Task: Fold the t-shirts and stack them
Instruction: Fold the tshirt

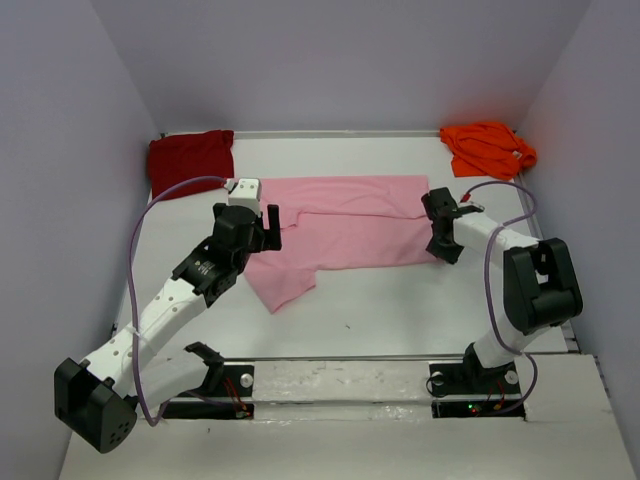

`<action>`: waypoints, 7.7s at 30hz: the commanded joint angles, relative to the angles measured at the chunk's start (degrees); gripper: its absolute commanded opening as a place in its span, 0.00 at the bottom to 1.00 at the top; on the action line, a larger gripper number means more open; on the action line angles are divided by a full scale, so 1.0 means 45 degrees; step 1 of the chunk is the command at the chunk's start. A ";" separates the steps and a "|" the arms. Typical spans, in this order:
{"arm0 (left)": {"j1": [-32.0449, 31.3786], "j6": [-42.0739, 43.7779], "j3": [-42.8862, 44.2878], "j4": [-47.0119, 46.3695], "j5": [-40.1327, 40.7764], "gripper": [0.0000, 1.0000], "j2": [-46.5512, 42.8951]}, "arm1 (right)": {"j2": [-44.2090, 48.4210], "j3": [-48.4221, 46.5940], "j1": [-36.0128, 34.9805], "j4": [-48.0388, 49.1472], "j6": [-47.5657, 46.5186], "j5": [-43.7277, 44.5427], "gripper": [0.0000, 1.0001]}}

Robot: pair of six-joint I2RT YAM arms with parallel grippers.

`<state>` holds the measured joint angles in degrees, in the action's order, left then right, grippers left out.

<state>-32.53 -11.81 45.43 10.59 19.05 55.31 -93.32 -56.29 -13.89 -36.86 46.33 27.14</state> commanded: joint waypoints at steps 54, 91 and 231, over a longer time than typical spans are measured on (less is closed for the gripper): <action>-0.0133 -0.0515 0.0782 0.1783 -0.0129 0.88 0.0267 | 0.0541 0.0733 0.0841 0.2234 -0.1739 -0.0971 0.00; -0.4001 -0.0968 0.2288 0.7042 -0.1421 0.86 0.5581 | 0.2730 0.0868 0.0841 0.3758 -0.2033 -0.3921 0.00; 0.2249 -0.0051 0.0393 -0.0086 -0.0951 0.80 -0.0162 | -0.7679 -1.3112 -0.4997 0.1104 -0.6056 -0.4157 0.63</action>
<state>-21.87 -11.73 48.49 15.81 16.93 55.02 -125.91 -107.90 -32.82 -28.67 20.40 8.05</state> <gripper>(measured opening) 0.797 0.633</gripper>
